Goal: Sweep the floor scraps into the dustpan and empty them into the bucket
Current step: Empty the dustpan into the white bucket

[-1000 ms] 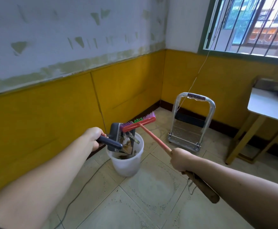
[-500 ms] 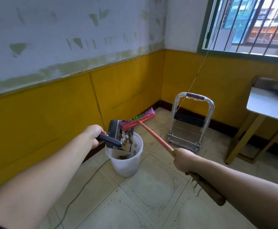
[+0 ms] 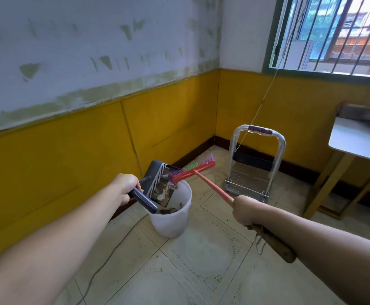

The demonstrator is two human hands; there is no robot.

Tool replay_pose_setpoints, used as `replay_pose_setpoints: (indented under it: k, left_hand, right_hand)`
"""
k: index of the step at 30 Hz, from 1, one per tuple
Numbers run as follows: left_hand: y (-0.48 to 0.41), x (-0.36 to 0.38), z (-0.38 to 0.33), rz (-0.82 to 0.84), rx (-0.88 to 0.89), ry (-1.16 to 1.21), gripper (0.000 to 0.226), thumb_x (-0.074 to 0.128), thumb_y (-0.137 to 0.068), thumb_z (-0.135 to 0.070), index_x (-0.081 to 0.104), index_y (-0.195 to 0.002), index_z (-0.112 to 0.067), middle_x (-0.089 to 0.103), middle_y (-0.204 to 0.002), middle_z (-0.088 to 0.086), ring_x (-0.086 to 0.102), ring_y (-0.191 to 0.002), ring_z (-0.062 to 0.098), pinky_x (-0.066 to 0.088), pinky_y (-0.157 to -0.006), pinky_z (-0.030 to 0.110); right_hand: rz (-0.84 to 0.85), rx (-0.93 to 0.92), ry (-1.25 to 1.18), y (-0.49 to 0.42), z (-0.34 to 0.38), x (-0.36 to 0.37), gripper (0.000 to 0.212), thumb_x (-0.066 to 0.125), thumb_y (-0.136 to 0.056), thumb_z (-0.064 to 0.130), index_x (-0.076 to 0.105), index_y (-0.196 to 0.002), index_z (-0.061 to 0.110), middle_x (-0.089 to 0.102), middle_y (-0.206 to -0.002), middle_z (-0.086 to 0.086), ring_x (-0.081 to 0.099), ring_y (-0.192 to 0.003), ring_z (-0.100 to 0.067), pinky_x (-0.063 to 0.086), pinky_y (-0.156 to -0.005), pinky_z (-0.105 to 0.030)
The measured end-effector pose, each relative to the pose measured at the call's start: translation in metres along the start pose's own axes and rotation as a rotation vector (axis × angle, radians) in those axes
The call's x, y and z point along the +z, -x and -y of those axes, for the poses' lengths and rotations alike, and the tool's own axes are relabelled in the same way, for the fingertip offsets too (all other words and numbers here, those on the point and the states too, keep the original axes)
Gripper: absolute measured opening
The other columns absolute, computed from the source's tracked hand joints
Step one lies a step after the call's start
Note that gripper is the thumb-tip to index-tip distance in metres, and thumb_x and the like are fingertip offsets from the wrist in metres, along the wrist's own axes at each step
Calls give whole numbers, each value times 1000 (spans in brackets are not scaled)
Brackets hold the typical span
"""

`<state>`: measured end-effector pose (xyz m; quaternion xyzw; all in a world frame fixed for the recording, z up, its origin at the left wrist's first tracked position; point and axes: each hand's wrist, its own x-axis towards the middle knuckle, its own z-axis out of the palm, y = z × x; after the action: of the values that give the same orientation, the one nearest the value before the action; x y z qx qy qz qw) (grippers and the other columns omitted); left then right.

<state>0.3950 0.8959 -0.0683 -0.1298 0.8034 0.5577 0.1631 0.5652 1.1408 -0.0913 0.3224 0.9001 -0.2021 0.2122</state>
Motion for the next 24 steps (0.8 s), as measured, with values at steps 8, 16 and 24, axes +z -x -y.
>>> replay_pose_setpoints:
  k: [8, 16, 24]
  left_hand:
    - [-2, -14, 15, -10, 62, -86, 20, 38, -88, 12, 50, -74, 2, 47, -67, 15, 52, -60, 25, 50, -70, 40]
    - [-8, -22, 33, -3, 72, -163, 10, 42, -88, 10, 51, -88, 7, 50, -65, 16, 54, -59, 25, 48, -65, 36]
    - [-19, -26, 27, 5, 74, -135, 20, 43, -88, 10, 52, -71, 3, 49, -65, 15, 52, -58, 26, 48, -72, 41]
  right_hand:
    - [60, -49, 36, 0, 20, 14, 41, 47, -93, 0, 44, -133, -5, 64, -90, -10, 61, -68, -19, 57, -77, -29]
    - [78, -41, 47, 2, 22, 30, 43, 46, -92, 1, 42, -136, 0, 62, -111, -12, 62, -76, -18, 59, -77, -29]
    - [60, -82, 54, 5, 15, 10, 36, 43, -93, 4, 49, -128, -3, 68, -100, -11, 61, -68, -20, 58, -62, -30]
